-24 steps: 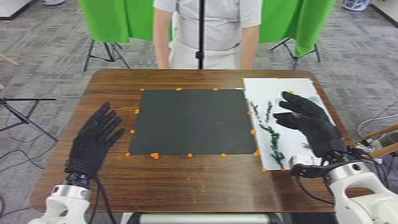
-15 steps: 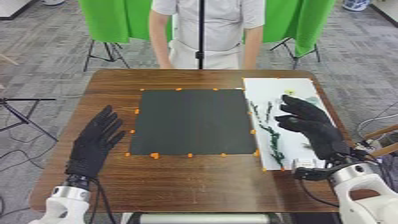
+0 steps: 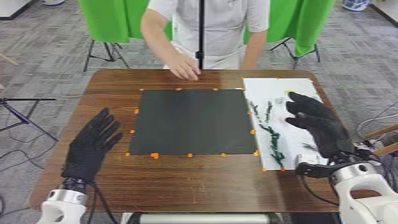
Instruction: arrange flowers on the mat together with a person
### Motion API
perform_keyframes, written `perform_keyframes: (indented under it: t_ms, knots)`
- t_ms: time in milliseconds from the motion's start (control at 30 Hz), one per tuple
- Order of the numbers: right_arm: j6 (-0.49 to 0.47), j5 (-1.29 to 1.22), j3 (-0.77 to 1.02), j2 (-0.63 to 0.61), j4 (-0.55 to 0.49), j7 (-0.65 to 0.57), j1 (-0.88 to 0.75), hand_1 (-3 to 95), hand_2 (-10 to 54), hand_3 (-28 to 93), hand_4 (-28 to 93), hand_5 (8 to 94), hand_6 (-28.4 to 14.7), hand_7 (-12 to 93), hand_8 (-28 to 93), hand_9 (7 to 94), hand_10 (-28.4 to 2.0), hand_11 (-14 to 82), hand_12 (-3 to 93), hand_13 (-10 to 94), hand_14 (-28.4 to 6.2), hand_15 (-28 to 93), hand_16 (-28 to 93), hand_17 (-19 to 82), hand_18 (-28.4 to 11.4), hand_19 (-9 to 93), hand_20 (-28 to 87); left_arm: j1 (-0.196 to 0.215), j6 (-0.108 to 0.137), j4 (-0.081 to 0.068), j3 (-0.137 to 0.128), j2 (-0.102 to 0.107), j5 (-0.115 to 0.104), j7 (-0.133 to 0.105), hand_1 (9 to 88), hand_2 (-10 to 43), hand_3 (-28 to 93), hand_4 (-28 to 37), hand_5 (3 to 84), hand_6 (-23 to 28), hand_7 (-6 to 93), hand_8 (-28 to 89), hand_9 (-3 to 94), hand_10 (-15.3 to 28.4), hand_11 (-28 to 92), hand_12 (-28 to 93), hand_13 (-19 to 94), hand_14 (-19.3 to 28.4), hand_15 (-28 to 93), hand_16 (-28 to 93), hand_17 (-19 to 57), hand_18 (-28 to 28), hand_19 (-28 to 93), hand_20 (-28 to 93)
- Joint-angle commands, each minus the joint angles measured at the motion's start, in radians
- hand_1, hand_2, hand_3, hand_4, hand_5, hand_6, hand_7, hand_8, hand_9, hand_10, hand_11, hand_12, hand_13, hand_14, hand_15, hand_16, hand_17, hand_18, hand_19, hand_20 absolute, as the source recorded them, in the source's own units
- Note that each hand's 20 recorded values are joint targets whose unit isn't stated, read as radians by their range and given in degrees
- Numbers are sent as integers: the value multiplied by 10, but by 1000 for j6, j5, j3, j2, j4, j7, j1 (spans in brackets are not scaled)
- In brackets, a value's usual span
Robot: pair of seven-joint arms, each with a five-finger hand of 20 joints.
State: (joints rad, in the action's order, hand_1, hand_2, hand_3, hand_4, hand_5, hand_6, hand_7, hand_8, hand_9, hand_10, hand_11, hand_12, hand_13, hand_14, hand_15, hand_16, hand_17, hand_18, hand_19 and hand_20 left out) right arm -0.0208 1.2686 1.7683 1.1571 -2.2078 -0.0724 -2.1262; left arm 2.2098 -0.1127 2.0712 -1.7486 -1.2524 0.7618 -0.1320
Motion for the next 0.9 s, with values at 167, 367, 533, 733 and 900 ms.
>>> perform_keyframes:
  t_ms: [167,367,533,733,900]
  knots:
    - [63,1,27,1,-31,44,-66,256,-81,885,-245,266,-37,196,-108,288,-127,100,243,224,-113,-3,396,8,-201,405,213,2,-49,-1,2,-24,10,37,294,-26,683,-224,296,29,137,-81,214,103,133,174,160,114,137,67,-106,193,392,90]
    - [48,-4,24,12,-29,37,-60,256,-79,884,-247,272,-37,204,-114,294,-129,104,241,233,-111,4,401,12,-201,406,214,-12,-20,-5,16,-12,9,7,292,-23,683,-224,294,30,135,-79,213,103,130,174,160,114,138,67,-107,195,394,90]
    - [-37,8,21,35,-12,-8,-33,259,-75,883,-245,272,-37,202,-114,293,-130,103,239,235,-109,9,400,14,-201,408,214,-12,-25,-13,16,-19,0,29,291,-22,685,-224,297,30,137,-80,215,104,132,174,161,115,141,66,-107,195,394,90]
    - [12,22,-13,1,-2,-19,-3,258,-69,876,-242,268,-38,194,-110,287,-130,99,241,232,-109,6,398,11,-203,407,214,-11,-16,-17,12,-23,-3,29,290,-21,687,-224,300,31,137,-80,219,105,132,173,164,118,143,64,-106,197,395,89]
    - [-10,-3,-34,3,11,-39,24,257,-67,874,-241,276,-39,196,-108,296,-133,104,241,240,-111,19,398,13,-204,410,215,-28,-36,-23,21,-4,0,22,290,-20,687,-225,302,31,137,-80,221,105,134,172,165,119,145,63,-106,197,396,89]
